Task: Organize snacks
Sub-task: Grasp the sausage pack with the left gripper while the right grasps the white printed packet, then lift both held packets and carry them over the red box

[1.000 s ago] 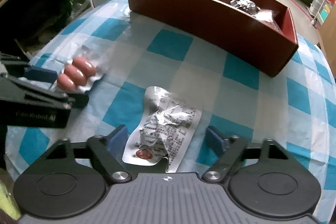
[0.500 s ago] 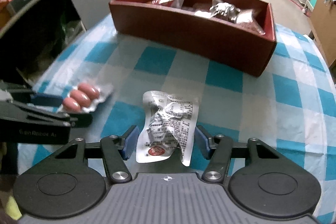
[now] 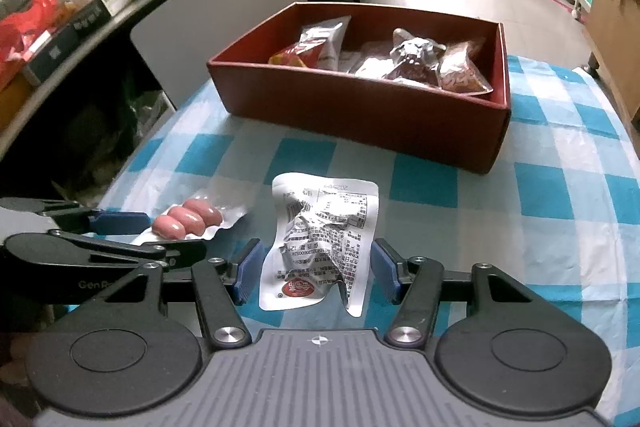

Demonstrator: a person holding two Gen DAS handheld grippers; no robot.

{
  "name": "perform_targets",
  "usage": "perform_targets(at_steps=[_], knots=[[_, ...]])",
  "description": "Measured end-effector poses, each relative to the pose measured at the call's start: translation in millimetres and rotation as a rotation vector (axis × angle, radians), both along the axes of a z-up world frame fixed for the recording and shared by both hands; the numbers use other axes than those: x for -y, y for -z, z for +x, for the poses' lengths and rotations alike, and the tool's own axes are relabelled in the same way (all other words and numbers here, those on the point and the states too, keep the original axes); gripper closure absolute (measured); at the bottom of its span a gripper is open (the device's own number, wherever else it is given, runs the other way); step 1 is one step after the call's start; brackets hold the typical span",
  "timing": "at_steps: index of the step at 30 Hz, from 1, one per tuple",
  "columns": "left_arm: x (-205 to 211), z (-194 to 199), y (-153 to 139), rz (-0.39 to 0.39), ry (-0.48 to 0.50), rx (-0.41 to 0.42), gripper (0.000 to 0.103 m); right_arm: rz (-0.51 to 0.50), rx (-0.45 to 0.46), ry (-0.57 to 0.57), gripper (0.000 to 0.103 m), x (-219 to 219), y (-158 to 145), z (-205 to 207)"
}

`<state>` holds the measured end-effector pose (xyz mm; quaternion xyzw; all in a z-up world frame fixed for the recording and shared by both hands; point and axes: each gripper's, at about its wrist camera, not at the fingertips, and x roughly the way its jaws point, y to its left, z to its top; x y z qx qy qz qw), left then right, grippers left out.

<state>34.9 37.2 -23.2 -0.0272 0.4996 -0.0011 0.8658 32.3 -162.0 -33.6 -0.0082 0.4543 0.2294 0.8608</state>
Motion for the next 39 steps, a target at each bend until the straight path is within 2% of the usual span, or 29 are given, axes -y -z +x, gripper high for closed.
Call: perform_targets(at_steps=[8,9,10,11,18,20,21,24,28,31,33,39], knots=[[8,3,-15,-0.008,0.009,0.053,0.043,0.033,0.027,0.015,0.037,5,-10,1],[9,4,-18,-0.008,0.01,0.061,0.046,0.037,0.032,0.016,0.037,5,-12,2],[11,4,-21,-0.014,0.017,0.072,0.066,0.041,0.037,0.02,0.037,6,-13,2],[12,6,-23,-0.019,0.022,0.071,0.068,0.045,0.042,0.022,0.037,7,-15,3],[5,13,-25,-0.053,0.003,0.065,0.066,0.073,0.071,0.066,0.037,20,-25,9],[-2,17,-18,-0.059,-0.034,0.038,0.054,0.074,0.068,0.073,0.037,22,-24,10],[-6,18,-13,-0.059,-0.059,0.019,0.045,0.072,0.065,0.073,0.037,23,-24,11],[-11,25,2,-0.07,-0.12,-0.041,0.041,0.075,0.057,0.069,0.037,22,-23,12],[10,29,22,-0.031,-0.09,-0.1,0.031,0.079,0.051,0.048,0.037,18,-23,13],[30,27,29,0.072,-0.052,-0.062,0.034,0.075,0.046,0.031,0.037,15,-22,11],[31,26,26,0.061,-0.048,-0.044,0.042,0.071,0.044,0.02,0.037,14,-22,10],[22,22,18,0.022,-0.073,-0.036,0.044,0.075,0.054,0.03,0.037,19,-26,7]])
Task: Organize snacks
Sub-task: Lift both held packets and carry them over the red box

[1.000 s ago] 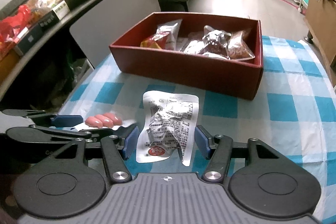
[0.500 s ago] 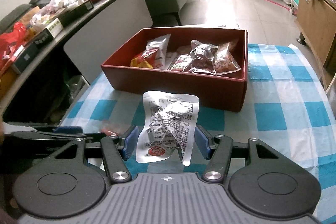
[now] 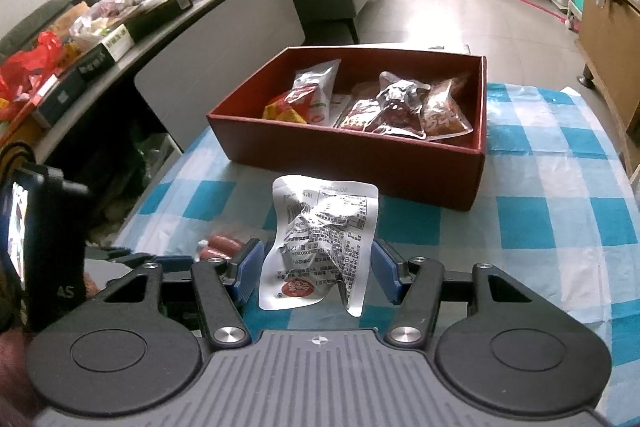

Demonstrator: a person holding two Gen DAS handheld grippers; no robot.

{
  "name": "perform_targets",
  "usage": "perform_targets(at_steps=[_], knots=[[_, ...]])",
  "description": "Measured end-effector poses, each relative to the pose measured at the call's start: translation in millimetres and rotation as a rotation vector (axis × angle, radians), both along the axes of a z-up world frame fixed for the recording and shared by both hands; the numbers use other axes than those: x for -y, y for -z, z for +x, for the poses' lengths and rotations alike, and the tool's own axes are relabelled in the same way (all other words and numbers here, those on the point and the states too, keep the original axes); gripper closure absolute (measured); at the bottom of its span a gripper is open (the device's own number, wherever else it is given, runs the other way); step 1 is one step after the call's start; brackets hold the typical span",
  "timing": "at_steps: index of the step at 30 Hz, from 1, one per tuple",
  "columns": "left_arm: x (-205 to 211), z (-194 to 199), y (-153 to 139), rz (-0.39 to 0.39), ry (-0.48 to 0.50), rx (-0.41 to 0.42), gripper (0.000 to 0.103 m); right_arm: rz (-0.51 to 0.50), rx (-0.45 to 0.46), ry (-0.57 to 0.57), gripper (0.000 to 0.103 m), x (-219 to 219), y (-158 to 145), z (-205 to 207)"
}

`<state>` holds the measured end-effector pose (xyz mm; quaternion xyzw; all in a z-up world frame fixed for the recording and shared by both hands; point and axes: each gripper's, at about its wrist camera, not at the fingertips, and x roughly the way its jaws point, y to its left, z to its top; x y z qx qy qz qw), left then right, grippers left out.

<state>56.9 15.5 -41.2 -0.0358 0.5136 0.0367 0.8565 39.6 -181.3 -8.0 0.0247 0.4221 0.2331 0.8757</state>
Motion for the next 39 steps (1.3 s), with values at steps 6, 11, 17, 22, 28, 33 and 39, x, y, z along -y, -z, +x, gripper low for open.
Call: perform_targets(at_steps=[6,11,17,22,28,33,39], knots=[[5,-1,-26,0.029,0.013,0.106,0.044,0.005,0.02,0.008,0.037,0,-4,1],[5,1,-42,0.045,0.011,0.174,0.044,0.013,0.042,0.023,0.037,1,-10,6],[7,9,-56,0.048,0.008,0.222,0.044,0.024,0.076,0.038,0.037,2,-17,12],[10,18,-63,0.054,0.006,0.255,0.044,0.03,0.099,0.047,0.037,2,-23,20],[13,27,-71,0.066,0.008,0.294,0.044,0.046,0.121,0.059,0.037,3,-29,29],[14,36,-75,0.067,0.008,0.31,0.043,0.06,0.145,0.08,0.037,6,-35,34],[16,44,-79,0.076,0.006,0.332,0.043,0.072,0.171,0.102,0.037,10,-42,43]])
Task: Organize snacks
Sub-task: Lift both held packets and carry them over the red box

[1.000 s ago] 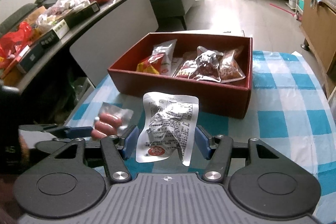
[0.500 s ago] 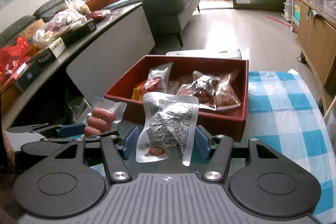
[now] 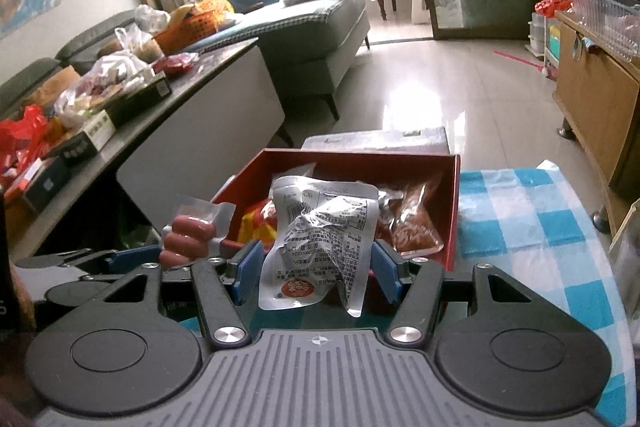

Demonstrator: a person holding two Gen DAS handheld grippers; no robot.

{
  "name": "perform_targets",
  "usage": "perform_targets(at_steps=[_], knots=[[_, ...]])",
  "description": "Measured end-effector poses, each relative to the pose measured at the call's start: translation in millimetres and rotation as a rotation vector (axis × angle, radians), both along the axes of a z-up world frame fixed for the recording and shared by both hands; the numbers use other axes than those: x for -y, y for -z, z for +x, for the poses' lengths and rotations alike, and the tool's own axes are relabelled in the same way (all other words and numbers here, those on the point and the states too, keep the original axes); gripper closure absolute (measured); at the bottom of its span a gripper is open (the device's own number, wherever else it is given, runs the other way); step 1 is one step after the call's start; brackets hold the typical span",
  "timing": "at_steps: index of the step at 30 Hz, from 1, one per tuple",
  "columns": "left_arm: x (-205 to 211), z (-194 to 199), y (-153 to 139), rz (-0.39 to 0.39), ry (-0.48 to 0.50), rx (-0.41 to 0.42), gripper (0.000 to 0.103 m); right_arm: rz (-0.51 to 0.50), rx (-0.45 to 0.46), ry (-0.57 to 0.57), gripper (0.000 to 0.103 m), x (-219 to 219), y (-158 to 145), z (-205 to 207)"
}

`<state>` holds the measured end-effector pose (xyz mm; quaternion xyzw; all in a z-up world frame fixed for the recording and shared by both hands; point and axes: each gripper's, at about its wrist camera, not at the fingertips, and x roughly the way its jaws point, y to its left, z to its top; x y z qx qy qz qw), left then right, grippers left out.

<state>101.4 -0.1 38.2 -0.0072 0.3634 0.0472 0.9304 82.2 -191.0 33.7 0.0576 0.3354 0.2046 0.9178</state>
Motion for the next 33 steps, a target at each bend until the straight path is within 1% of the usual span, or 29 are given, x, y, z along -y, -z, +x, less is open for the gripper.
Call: perform_targets(at_steps=[16,25,33], knots=[[4,30,-9,0.015,-0.001,0.048,0.043,0.022,0.047,0.025,0.037,3,-11,23],[7,51,-10,0.027,-0.006,0.062,0.043,0.012,0.044,0.039,0.037,3,-9,40],[10,75,-5,0.033,-0.008,0.053,0.043,0.014,0.033,0.065,0.036,6,-4,62]])
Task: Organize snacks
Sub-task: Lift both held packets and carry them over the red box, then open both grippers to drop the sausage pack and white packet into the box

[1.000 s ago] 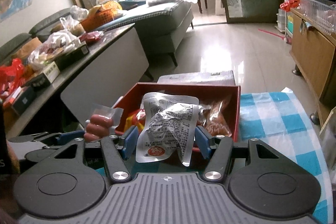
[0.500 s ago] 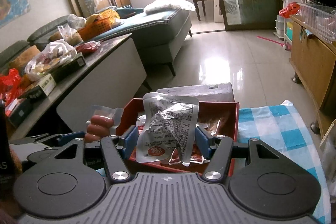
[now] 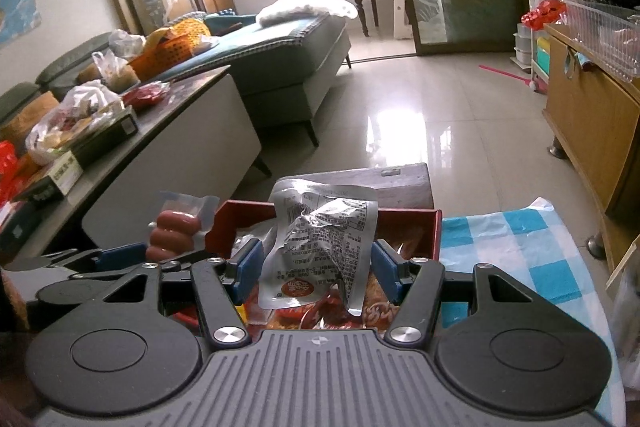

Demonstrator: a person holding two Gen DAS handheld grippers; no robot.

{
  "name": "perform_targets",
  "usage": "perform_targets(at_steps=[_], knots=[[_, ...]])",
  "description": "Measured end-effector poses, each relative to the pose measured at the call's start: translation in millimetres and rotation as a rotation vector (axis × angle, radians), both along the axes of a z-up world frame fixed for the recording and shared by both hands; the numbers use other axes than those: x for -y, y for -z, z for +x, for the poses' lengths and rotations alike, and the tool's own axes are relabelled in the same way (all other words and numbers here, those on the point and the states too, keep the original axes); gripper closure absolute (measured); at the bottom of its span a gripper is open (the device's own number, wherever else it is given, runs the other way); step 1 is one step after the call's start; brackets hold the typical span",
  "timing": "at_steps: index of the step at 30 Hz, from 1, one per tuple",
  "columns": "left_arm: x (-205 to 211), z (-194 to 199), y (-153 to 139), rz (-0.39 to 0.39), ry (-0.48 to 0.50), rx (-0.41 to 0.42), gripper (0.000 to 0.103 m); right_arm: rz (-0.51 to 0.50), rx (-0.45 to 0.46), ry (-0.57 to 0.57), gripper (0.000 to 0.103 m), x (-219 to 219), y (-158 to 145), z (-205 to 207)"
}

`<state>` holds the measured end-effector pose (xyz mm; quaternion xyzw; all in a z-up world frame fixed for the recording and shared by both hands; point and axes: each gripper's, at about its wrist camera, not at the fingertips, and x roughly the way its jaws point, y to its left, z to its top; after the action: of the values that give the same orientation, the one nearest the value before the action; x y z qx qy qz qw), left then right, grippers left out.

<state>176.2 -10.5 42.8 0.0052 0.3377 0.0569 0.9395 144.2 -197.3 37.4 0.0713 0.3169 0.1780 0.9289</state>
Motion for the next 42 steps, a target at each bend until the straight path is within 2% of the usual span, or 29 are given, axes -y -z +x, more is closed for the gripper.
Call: perform_targets(at_steps=[16,28,39,42], knots=[[5,37,24,0.009,-0.006,-0.055,0.043,-0.023,-0.046,0.006,0.036,-2,17,33],[7,56,42,0.033,-0.016,-0.096,0.043,-0.067,-0.108,-0.005,0.036,-10,41,50],[13,65,60,0.022,0.017,-0.181,0.04,-0.099,-0.147,-0.01,0.037,-15,58,61],[13,62,57,0.029,0.014,-0.17,0.041,-0.099,-0.162,-0.016,0.037,-16,59,62]])
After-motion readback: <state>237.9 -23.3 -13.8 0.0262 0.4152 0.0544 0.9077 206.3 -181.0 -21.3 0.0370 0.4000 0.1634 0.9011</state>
